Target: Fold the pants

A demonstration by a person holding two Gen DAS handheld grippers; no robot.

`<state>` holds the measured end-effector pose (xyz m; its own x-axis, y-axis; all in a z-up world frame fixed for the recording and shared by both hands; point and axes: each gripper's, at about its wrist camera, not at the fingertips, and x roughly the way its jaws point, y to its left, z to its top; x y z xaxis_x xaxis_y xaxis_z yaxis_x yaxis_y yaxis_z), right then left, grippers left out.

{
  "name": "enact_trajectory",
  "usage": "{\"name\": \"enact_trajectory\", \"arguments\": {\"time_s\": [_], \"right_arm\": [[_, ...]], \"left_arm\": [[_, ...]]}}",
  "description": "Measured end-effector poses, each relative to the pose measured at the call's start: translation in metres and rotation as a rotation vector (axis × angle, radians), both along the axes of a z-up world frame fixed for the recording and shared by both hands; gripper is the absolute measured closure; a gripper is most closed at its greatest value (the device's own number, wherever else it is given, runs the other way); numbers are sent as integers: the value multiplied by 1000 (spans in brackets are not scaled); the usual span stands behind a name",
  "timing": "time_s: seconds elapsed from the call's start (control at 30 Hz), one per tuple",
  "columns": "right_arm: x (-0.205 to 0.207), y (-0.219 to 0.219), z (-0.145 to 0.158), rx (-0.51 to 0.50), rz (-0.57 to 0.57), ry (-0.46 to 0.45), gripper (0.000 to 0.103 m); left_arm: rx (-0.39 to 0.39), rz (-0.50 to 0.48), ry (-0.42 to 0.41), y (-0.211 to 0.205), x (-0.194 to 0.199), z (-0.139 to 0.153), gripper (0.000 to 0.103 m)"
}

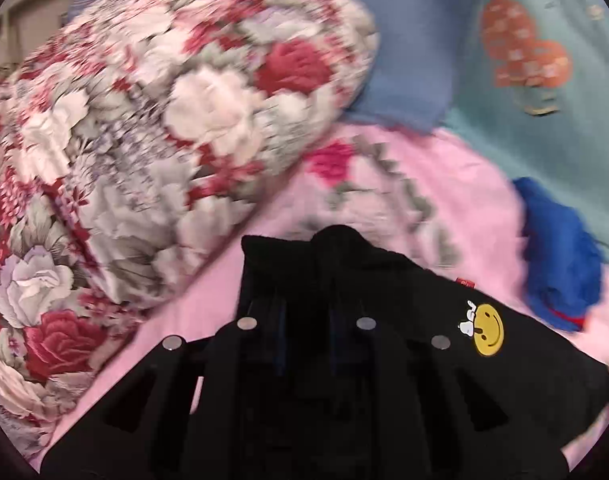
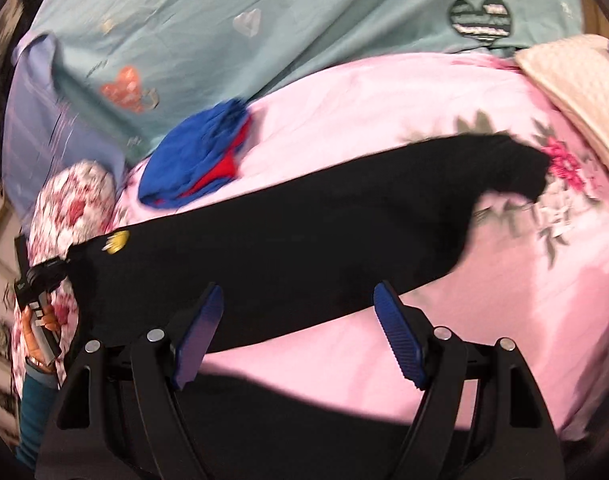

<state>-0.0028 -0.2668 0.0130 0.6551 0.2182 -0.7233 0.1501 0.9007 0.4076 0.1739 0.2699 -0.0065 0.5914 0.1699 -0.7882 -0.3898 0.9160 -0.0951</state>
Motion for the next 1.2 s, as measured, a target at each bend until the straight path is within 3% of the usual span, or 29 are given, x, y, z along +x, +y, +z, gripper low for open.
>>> {"name": "enact_trajectory", "arguments": {"time_s": [0.07,0.13,0.2,0.37,0.53,0.6,0.67,0.7,0.77,0.83,0.9,1.0,1.03,1.1,1.17,1.2], "right_arm": [[-2,-25,-1,-5,-71,-8,25],[-3,-51,-8,33,-117,3,25],[-2,-74,-21,63,-162,31,25],[6,-119,-56,140,-273,69,25],[24,-146,-75,226,-335,21,29],[35,-150,-75,224,-331,-4,41],[46,-152,-75,208,-326,5,77],[52,-151,-76,205,-309,16,87],[61,-148,-70,155,-267,37,91],[59,-151,-49,110,-252,-18,92],[51,-161,-37,131,-281,-52,92],[44,-171,-35,34,-354,-1,88],[47,-170,-43,-31,-361,76,75],[46,-167,-52,-86,-347,157,68],[38,-160,-43,-126,-356,128,52],[35,-156,-36,-132,-358,107,51]], "left_arm": [[-17,-17,15,4,4,-16,82],[8,-37,-2,1,1,-21,57],[38,-72,-22,-7,-2,-22,40],[115,-111,19,-20,0,-30,38],[103,-77,67,-14,8,-48,38],[99,-71,73,-14,9,-52,37],[105,-69,76,-15,8,-53,37],[105,-72,71,-16,9,-51,40],[90,-80,58,-18,11,-47,40],[41,-91,48,-17,16,-45,40],[-5,-98,49,-13,18,-45,38],[-33,-95,56,-7,16,-48,34],[-60,-96,55,-2,14,-47,28],[-96,-85,44,8,10,-44,26],[-157,-67,29,22,1,-40,25],[-199,-61,22,29,-1,-39,24]]}}
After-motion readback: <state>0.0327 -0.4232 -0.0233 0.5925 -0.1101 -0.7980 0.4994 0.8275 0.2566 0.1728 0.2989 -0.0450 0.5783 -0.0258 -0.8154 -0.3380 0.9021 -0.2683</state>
